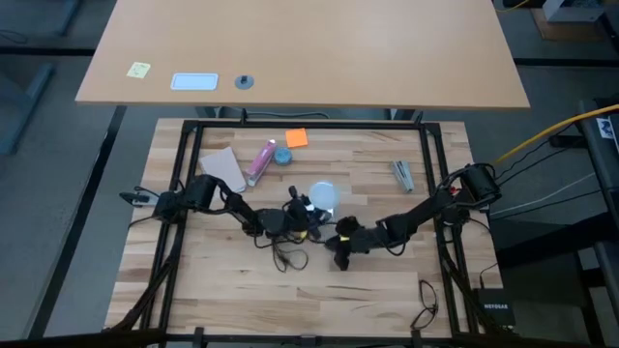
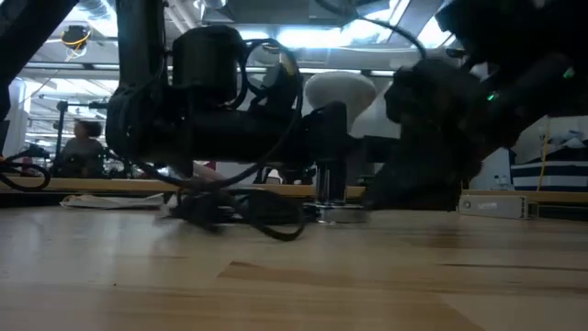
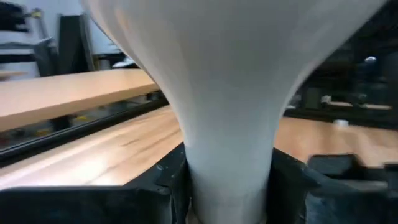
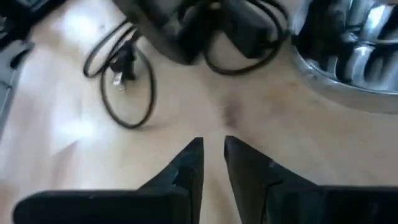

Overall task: Screw lightbulb
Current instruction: Remove the lightbulb from the lamp

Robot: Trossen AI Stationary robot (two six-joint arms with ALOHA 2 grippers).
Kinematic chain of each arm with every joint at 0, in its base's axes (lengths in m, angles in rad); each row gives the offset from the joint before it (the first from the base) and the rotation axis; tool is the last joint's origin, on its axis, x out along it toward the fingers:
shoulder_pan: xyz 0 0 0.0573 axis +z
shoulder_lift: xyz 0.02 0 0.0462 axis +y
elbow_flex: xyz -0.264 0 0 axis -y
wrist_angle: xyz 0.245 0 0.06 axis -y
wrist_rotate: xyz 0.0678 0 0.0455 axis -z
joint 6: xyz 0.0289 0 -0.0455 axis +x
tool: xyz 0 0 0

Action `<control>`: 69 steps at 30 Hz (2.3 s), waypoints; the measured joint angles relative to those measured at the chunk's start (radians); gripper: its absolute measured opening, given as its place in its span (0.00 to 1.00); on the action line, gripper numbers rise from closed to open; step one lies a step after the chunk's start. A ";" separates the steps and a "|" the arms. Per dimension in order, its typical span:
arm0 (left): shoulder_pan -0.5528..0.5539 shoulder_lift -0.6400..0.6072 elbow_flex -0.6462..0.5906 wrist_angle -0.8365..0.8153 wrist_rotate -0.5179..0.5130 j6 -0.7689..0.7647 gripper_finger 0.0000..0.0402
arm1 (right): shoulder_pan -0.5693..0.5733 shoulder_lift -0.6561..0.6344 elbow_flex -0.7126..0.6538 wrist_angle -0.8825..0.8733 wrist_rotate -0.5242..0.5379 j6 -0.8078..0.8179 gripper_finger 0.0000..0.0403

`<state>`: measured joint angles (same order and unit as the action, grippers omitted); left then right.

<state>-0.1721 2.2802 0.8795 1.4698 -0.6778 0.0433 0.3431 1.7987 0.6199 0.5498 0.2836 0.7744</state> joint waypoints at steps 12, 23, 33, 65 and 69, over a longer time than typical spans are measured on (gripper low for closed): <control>0.004 -0.003 -0.001 0.009 0.040 -0.041 0.35 | 0.020 -0.013 -0.007 -0.097 0.150 -0.022 0.18; -0.016 -0.003 -0.002 0.026 0.191 -0.142 0.35 | 0.018 -0.156 -0.009 -0.331 0.335 -0.055 0.18; -0.016 -0.003 -0.001 0.026 0.328 -0.207 0.35 | 0.017 -0.152 -0.010 -0.334 0.305 -0.161 0.18; -0.021 -0.009 0.001 -0.017 0.413 -0.156 0.35 | 0.087 -0.001 -0.014 -0.143 0.201 -0.069 0.18; -0.021 -0.009 0.001 -0.021 0.409 -0.144 0.35 | 0.098 0.000 -0.012 -0.122 0.207 -0.060 0.18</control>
<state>-0.1928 2.2711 0.8806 1.4487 -0.2691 -0.1005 0.4410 1.7991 0.6080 0.4276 0.4906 0.7147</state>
